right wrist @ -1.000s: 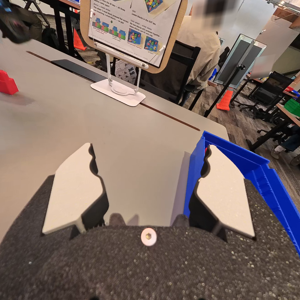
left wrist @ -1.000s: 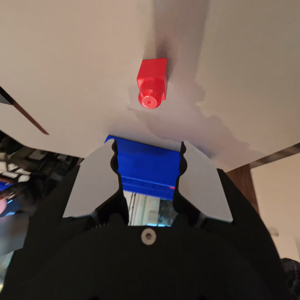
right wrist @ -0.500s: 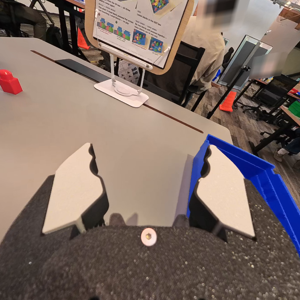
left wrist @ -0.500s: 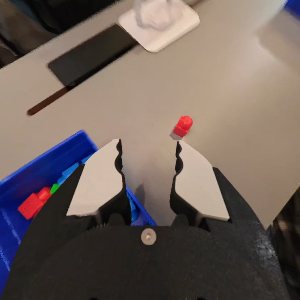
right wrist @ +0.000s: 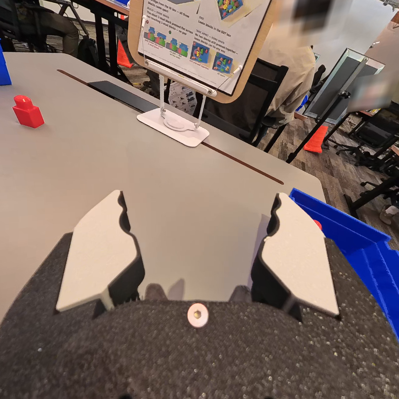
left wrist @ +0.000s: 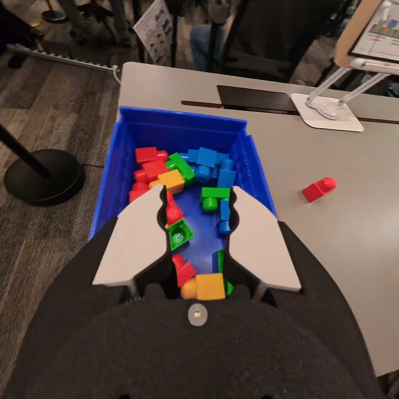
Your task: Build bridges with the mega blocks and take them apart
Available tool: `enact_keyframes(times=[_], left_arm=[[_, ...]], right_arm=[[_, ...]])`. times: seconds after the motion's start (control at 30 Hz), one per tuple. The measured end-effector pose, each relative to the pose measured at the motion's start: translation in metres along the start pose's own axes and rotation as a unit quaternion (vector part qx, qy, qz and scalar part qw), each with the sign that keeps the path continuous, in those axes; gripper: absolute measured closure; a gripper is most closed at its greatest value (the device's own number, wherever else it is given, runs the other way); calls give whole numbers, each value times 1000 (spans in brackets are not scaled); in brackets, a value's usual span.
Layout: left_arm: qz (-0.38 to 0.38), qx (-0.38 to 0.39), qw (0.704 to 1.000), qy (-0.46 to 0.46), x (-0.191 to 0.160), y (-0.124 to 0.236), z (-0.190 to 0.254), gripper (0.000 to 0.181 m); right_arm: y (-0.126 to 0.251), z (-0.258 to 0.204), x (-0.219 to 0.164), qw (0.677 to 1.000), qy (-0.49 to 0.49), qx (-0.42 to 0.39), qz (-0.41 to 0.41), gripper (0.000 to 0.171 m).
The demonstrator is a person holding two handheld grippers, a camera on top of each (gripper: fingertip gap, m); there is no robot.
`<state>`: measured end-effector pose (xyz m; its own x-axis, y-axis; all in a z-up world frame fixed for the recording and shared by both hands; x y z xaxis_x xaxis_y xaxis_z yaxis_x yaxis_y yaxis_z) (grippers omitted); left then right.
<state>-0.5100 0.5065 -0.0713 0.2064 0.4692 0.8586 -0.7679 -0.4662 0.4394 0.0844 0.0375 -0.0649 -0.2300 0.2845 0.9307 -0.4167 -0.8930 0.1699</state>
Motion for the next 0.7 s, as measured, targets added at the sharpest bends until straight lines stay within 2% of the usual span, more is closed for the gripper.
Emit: enact_keyframes(times=[0.1,0.3,0.47,0.7], left_arm=[[0,34,999,15,-13,17,-10,127],[-48,92,995,9,-36,34,-16,128],[-82,104,991,-4,-46,28,-5,128],[-95,98,990,-33,-38,4,9,129]], right_arm=[[-2,-1,0,1000,0,2,-1,46],[-4,-4,-2,1000,-3,7,-2,46],[-7,-7,0,1000,-2,11,-1,46],[-11,-9,12,1000,-13,25,4,46]])
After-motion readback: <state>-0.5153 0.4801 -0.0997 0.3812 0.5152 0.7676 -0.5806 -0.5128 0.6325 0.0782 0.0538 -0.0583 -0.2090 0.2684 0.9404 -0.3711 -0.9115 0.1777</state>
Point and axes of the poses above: each gripper's, where its closed fingertips meet, y back along the fingers, x out of its top, z = x × y across the jaws, the point moved 4 cm from there along y, back along the fingers, and after that the axes turned 11 degrees about -x, right-handed, at the moved point
